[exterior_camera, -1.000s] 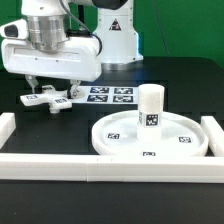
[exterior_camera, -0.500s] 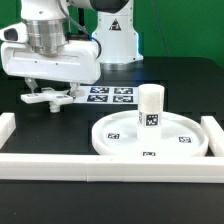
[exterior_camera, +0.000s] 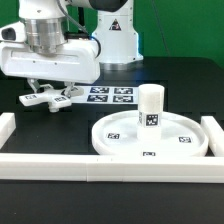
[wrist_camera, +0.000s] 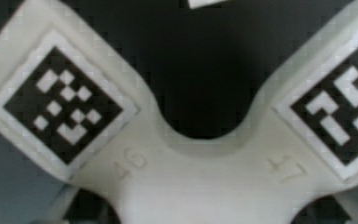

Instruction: Assemble round table

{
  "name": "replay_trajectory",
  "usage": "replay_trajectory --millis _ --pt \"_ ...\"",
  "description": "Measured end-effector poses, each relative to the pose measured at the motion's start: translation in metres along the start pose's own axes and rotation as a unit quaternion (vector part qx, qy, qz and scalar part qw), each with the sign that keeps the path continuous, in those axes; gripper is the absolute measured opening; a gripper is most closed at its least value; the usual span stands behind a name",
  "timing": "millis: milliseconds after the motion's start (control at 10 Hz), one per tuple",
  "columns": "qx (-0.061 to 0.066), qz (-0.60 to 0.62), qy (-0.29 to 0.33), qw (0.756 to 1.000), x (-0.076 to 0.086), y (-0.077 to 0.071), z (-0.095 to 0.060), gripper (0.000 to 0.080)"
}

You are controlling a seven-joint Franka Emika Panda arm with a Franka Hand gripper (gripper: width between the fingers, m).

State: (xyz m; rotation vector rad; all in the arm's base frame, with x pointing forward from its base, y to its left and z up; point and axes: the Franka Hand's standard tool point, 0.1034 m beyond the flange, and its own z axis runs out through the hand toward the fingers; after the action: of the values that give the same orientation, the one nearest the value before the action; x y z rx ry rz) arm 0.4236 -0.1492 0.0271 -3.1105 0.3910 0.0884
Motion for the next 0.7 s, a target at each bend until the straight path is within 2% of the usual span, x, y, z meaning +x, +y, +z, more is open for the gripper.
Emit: replay_trajectory --millis 100,200,300,400,500,700 --pt "0.001 0.000 -0.001 1.000 -0.001 0.003 0.000 0.0447" --pt "0.004 0.008 0.003 1.000 0.000 0.001 -0.008 0.0447" --pt "0.016 0.025 -0.001 1.000 0.000 -0.009 -0.025 0.0447" --pt "0.032 0.045 0.000 0.998 0.004 -0.029 -0.051 0.0448" --pt "0.040 0.054 0.001 0.998 0.010 -0.049 -0.071 0.0448" --pt "0.048 0.082 0.003 0.995 0.036 -0.103 -0.103 0.0448"
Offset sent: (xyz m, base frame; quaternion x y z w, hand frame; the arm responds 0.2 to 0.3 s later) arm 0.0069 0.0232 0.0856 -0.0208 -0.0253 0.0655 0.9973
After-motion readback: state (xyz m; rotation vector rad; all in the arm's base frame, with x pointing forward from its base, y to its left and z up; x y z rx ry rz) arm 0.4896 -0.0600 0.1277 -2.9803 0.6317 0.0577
